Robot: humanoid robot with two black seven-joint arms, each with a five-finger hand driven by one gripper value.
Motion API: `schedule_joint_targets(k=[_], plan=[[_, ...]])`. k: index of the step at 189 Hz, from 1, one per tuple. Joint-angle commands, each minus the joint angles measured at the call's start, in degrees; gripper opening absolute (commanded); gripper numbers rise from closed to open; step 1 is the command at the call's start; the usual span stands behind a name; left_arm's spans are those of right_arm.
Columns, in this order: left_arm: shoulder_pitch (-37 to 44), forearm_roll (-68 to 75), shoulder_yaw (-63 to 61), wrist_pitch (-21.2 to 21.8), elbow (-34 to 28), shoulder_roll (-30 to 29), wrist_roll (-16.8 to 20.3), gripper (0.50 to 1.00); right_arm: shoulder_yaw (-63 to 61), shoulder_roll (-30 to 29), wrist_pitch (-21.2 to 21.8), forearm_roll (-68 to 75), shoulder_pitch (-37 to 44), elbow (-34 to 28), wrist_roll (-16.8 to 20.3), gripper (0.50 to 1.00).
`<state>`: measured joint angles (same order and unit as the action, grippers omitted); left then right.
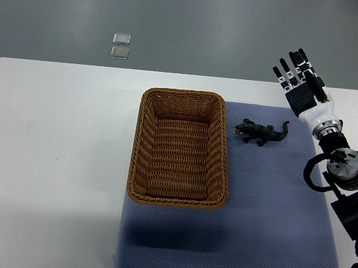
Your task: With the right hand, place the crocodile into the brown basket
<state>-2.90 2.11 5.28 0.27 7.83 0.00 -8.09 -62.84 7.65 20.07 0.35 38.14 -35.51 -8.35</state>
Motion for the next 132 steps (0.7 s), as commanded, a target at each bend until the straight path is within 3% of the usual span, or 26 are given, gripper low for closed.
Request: schedule_joint_targets(k=[1,88,119,132], plan=[[0.00,0.00,0.17,-0.01,-0.01,0.00,0.00,1.000,0.00,0.00,-0.03,0.00,-0.09,0.00,0.00,0.928],[0.00,-0.09,0.61,-0.01,-0.10,0.00,0.00,1.000,0.79,0.18,0.50,-0.62,0.18,0.00,0.09,0.930],[0.00,-0.09,0.70,-0.01,-0.18,0.00,0.00,1.000,4.74,3.08,0.41,-7.38,1.76,-0.17,0.35,0.928],[0.00,-0.09,0.70,-0.01,-0.18,0.00,0.00,1.000,7.73,4.75,1.12,-12.39,3.96,-0.17,2.11,0.928]])
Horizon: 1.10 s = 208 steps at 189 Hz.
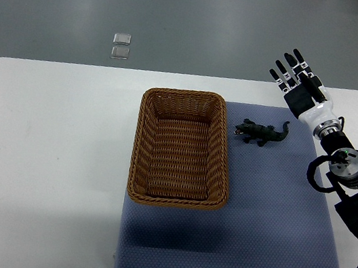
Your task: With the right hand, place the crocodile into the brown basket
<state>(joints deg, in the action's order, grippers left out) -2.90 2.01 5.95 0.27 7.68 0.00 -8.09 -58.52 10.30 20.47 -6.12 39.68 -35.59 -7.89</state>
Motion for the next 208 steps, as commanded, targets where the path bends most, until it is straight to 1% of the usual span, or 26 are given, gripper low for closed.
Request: schedule_joint_targets(k=[1,12,23,35,45,54,55,62,80,86,100,117,135,163,208], plan=[[0.00,0.02,0.03,-0.01,-0.03,0.00,0.00,1.000,3.76,2.36,0.80,-6.61,2.68,-0.18,1.91,0.928],[0.00,0.02,0.03,-0.01,-0.03,0.00,0.00,1.000,7.28,4.90,1.94,-12.50,5.13,-0.27,3.40,0.928],[0.00,0.02,0.03,-0.01,-0.03,0.00,0.00,1.000,11.15,6.84,3.35,-18.93,8.13,-0.27,4.11,0.928],[0.00,0.02,-0.06,-0.01,-0.03,0.00,0.00,1.000,17.13,8.78,5.11,-28.15,12.08,-0.45,4.28,0.928],[0.00,0.02,-0.06,-0.01,-0.03,0.00,0.00,1.000,23.27,10.97,7.21,-37.46,16.38,-1.41,5.25,0.928],[0.00,0.02,-0.06,-0.01,-0.03,0.00,0.00,1.000,23.28,10.97,7.22,-37.47,16.39,-1.42,5.25,0.928],[0.00,0.02,-0.06,-0.01,0.05,0.00,0.00,1.000,28.41,12.63,8.87,-44.95,19.61,-3.07,6.73,0.930],[0.00,0.02,-0.15,-0.01,0.06,0.00,0.00,1.000,31.72,13.70,9.68,-49.60,21.58,-4.49,7.89,0.930],[0.00,0.02,-0.24,-0.01,0.14,0.00,0.00,1.000,40.76,16.68,11.35,-63.13,27.72,-10.64,10.96,0.930],[0.00,0.02,-0.24,-0.01,0.14,0.00,0.00,1.000,42.52,16.86,11.87,-65.41,29.13,-11.70,11.75,0.930],[0.00,0.02,-0.24,-0.01,0.14,0.00,0.00,1.000,44.55,16.69,12.31,-66.39,31.16,-11.96,13.34,0.930],[0.00,0.02,-0.15,-0.01,0.14,0.00,0.00,1.000,44.46,16.42,12.05,-66.21,31.24,-11.96,13.60,0.930],[0.00,0.02,-0.24,-0.01,0.14,0.00,0.00,1.000,44.28,16.16,10.64,-66.12,30.19,-12.05,13.51,0.930],[0.00,0.02,-0.41,-0.01,0.14,0.00,0.00,1.000,44.55,14.31,4.85,-66.56,27.03,-11.87,13.42,0.930],[0.00,0.02,-0.50,-0.09,0.06,0.00,0.00,1.000,45.08,12.64,0.27,-67.09,23.60,-10.82,13.34,0.928]])
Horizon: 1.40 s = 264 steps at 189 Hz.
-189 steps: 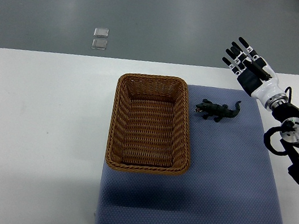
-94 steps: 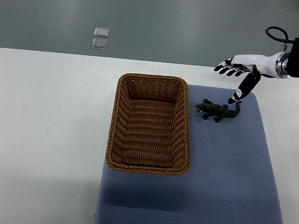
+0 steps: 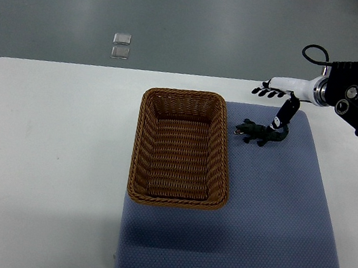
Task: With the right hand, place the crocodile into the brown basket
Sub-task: 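Reach the right hand down over the toy crocodile and close fingers on it, then lift the crocodile with the right hand and carry it toward the basket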
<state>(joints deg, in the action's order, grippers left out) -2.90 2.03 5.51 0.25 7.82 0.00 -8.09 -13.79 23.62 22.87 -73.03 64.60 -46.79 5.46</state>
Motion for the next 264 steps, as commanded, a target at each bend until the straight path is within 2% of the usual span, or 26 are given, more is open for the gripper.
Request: schedule_joint_targets(k=[1,91,110,123,141,148,165,172,189,196,206,217,227,264], plan=[[0.00,0.00,-0.06,-0.08,-0.08,0.00,0.00,1.000,0.34,-0.86,-2.39,-0.27,-1.41,0.39,-0.01,0.928],[0.00,0.08,-0.06,0.01,0.01,0.00,0.00,1.000,0.69,-2.35,-7.49,-2.38,-5.54,2.59,-0.80,0.917],[0.00,0.08,-0.06,0.01,0.01,0.00,0.00,1.000,0.78,-2.35,-8.54,-4.14,-6.24,3.46,-2.20,0.901],[0.00,0.08,-0.15,0.01,0.01,0.00,0.00,1.000,0.95,-2.35,-8.98,-5.02,-6.68,3.64,-2.56,0.870],[0.00,0.08,-0.06,0.01,0.01,0.00,0.00,1.000,0.95,-2.35,-9.42,-5.02,-6.86,3.82,-2.73,0.860],[0.00,0.08,-0.15,0.01,0.01,0.00,0.00,1.000,0.95,-2.44,-9.51,-5.11,-6.95,3.99,-2.82,0.817],[0.00,0.08,-0.15,0.01,0.01,0.00,0.00,1.000,0.95,-2.70,-9.51,-5.11,-7.03,3.99,-2.82,0.782],[0.00,0.08,-0.15,0.01,0.01,0.00,0.00,1.000,1.04,-3.14,-9.51,-5.11,-7.03,4.17,-2.82,0.744],[0.00,0.08,-0.15,0.01,0.01,0.00,0.00,1.000,1.13,-3.76,-9.86,-5.19,-7.12,4.52,-2.91,0.717],[0.00,0.08,-0.15,0.01,0.01,0.00,0.00,1.000,1.13,-4.11,-9.95,-5.19,-7.12,4.78,-2.91,0.664],[0.00,0.08,-0.15,0.01,0.01,0.00,0.00,1.000,1.22,-4.37,-9.95,-5.28,-7.12,5.05,-2.91,0.629],[0.00,0.00,-0.06,0.01,0.01,0.00,0.00,1.000,1.22,-4.37,-9.86,-5.28,-7.03,5.13,-3.00,0.548],[0.00,0.08,0.02,0.01,-0.08,0.00,0.00,1.000,1.22,-4.37,-9.86,-5.28,-6.86,5.13,-3.00,0.513],[0.00,0.00,0.20,0.01,-0.08,0.00,0.00,1.000,1.04,-4.20,-9.60,-5.28,-4.92,4.96,-3.08,0.500]])
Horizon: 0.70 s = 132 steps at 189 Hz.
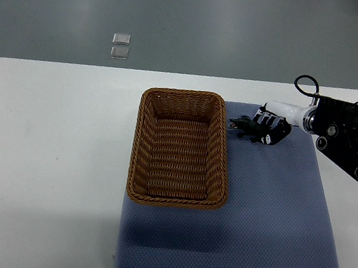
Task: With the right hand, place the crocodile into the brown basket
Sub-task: 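Lift the crocodile with the right hand and carry it toward the basket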
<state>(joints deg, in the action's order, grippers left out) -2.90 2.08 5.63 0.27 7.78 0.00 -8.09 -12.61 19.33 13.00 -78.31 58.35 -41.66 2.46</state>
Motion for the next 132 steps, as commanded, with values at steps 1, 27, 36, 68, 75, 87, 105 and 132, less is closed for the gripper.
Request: schedule_joint_targets(k=[1,27,36,68,75,87,105,132], plan=[[0.00,-0.06,0.09,-0.01,-0.04,0.00,0.00,1.000,-0.13,0.09,0.45,0.08,1.59,-0.26,-0.09,0.500],[0.00,-0.06,0.09,-0.01,-0.04,0.00,0.00,1.000,-0.04,1.41,1.06,0.17,3.96,-0.70,-0.26,0.500],[0.00,-0.05,0.09,-0.01,0.05,0.00,0.00,1.000,-0.04,2.37,1.77,0.26,5.28,-0.88,-0.35,0.500],[0.00,-0.06,0.09,-0.01,-0.04,0.00,0.00,1.000,-0.13,6.51,4.49,0.52,8.54,-4.74,-0.35,0.500],[0.00,-0.05,-0.09,-0.01,0.04,0.00,0.00,1.000,-0.22,8.26,5.89,0.61,9.50,-6.23,-0.35,0.500],[0.00,0.03,-0.09,-0.01,0.05,0.00,0.00,1.000,-0.31,10.46,7.92,0.79,10.73,-7.82,-0.35,0.500],[0.00,0.03,-0.18,-0.01,0.05,0.00,0.00,1.000,-0.48,15.20,11.17,0.88,13.72,-11.16,-0.35,0.500],[0.00,0.03,-0.27,-0.01,0.13,0.00,0.00,1.000,-1.01,22.14,14.33,1.05,17.58,-16.78,-0.35,0.500]])
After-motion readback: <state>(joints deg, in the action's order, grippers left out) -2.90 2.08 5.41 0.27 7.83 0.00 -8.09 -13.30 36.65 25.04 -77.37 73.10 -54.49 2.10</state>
